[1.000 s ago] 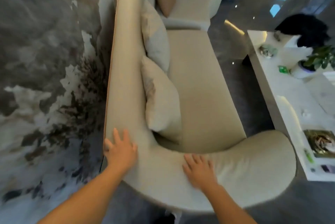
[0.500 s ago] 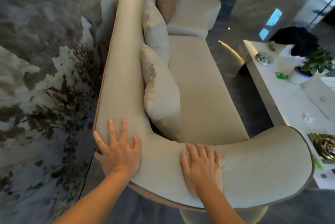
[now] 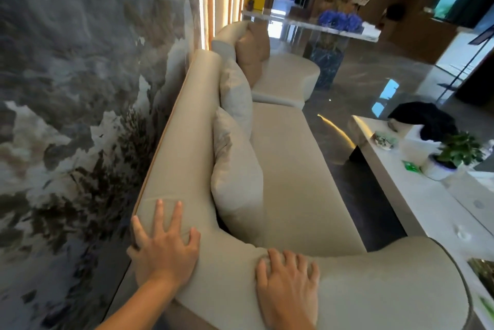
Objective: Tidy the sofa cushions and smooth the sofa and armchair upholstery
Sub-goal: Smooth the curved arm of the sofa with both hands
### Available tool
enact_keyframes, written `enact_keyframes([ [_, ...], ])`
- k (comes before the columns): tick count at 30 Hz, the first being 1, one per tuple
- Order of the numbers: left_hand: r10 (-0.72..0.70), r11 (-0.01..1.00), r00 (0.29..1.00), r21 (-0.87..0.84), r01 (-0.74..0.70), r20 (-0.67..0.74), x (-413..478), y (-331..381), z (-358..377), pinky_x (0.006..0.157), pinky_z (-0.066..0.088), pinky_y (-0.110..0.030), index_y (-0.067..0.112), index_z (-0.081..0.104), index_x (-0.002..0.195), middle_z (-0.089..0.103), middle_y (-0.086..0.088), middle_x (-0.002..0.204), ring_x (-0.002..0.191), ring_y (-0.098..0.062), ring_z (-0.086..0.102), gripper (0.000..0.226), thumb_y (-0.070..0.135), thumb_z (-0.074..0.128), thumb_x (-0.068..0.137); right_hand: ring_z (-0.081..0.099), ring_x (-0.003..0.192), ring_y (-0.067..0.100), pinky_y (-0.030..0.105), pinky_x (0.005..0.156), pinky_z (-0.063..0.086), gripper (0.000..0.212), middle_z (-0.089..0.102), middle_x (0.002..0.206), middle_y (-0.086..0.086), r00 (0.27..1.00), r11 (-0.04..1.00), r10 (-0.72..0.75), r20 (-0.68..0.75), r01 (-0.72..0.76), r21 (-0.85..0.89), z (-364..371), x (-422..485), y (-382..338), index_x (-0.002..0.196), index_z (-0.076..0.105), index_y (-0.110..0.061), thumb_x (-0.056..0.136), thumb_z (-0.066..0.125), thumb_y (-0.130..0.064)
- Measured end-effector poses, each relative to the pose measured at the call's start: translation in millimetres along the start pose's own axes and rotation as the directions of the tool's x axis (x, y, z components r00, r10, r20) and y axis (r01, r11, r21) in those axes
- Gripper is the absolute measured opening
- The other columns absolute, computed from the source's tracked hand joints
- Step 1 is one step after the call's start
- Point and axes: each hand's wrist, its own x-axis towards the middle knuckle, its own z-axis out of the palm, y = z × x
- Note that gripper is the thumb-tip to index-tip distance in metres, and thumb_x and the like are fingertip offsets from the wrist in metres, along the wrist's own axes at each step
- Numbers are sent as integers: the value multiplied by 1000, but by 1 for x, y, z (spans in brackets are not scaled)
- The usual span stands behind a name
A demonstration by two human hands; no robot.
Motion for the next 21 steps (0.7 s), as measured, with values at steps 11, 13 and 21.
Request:
enact_keyframes([
  [11,45,996,998,-81,-48,-32,135,-12,0,107,28,-60,60,6,142,2,21,161,145,-29,-5,69,71,23,77,67,67,38,53,82,47,41,70,68,18,975,973,96,-200,-50,227,24,66,-97,67,78,-18,60,46,-43],
  [13,78,993,997,-90,-80,-29,157,-16,0,111,26,-59,60,11,143,5,19,161,146,-30,-5,68,69,26,78,67,67,39,53,82,47,42,70,69,20,971,970,93,-221,-38,239,28,81,-114,66,78,-16,60,46,-43],
  [21,120,990,992,-73,-121,-26,218,-35,1,111,26,-58,63,13,141,8,20,161,146,-26,-2,70,73,21,72,65,70,46,50,83,35,45,69,75,26,988,975,52,-146,-19,220,31,117,-157,63,75,-11,58,43,-41],
])
